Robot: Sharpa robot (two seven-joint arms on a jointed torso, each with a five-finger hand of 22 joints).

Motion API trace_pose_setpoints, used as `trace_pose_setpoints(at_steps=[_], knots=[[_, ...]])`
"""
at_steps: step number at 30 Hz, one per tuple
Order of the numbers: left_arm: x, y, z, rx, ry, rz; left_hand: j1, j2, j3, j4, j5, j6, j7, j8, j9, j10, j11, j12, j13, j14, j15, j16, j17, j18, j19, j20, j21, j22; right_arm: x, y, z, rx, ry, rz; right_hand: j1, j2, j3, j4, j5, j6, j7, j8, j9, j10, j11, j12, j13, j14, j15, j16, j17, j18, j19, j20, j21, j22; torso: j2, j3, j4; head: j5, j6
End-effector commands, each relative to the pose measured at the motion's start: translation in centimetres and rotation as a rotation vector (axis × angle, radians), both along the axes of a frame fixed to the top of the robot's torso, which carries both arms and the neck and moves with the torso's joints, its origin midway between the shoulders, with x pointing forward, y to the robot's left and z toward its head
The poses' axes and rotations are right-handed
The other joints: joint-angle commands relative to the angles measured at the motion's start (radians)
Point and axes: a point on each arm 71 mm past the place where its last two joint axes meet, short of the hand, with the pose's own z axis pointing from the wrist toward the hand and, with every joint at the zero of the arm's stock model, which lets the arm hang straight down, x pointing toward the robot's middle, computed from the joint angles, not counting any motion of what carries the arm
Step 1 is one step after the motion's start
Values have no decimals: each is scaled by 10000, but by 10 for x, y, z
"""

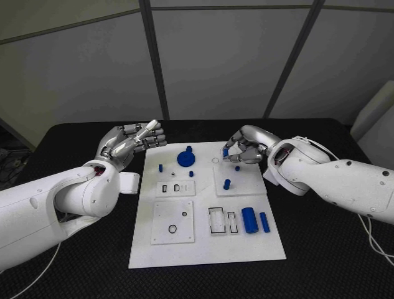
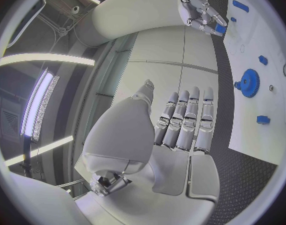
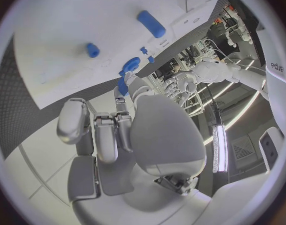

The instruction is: Assemble the parts on the task board

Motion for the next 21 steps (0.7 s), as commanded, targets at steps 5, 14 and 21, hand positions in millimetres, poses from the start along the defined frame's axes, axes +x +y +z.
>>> trace_pose_setpoints(at_steps=[5,14,21], knots=[[2,-2,1,3,-100,-122,-8,80,-2,-64,-41,58,-19,-36,-13,58,-17,-31,-7,74,21,-60,5,161,62,-11,48,-16,-10,51,6,-304,-427,446,-151,-6,32,92,-13,280,-269,129,89,380,-86,32,1703,1059,-88,50,2632,-83,29,-84,53,26,-17,-22,42,165,-26],[3,-4,0,-13,-78,-167,-8,81,-2,-69,-41,61,-24,-39,-13,62,-19,-32,-6,76,21,-64,5,161,64,-11,49,-18,-23,101,-5,-786,-374,1212,-170,0,47,92,26,271,-278,132,87,346,-98,-12,1656,1059,-96,50,2632,-77,18,-90,41,-1,-2,-18,29,296,-101],[4,-6,0,-29,-59,-211,-8,81,-2,-69,-41,61,-24,-39,-13,62,-19,-32,-6,76,21,-64,5,161,64,-11,49,-18,-34,118,-28,-1244,-171,1665,-181,-4,48,93,42,269,-279,133,86,357,-100,1,1671,1052,-98,39,2603,-66,-11,-91,13,-57,13,9,13,356,-125]])
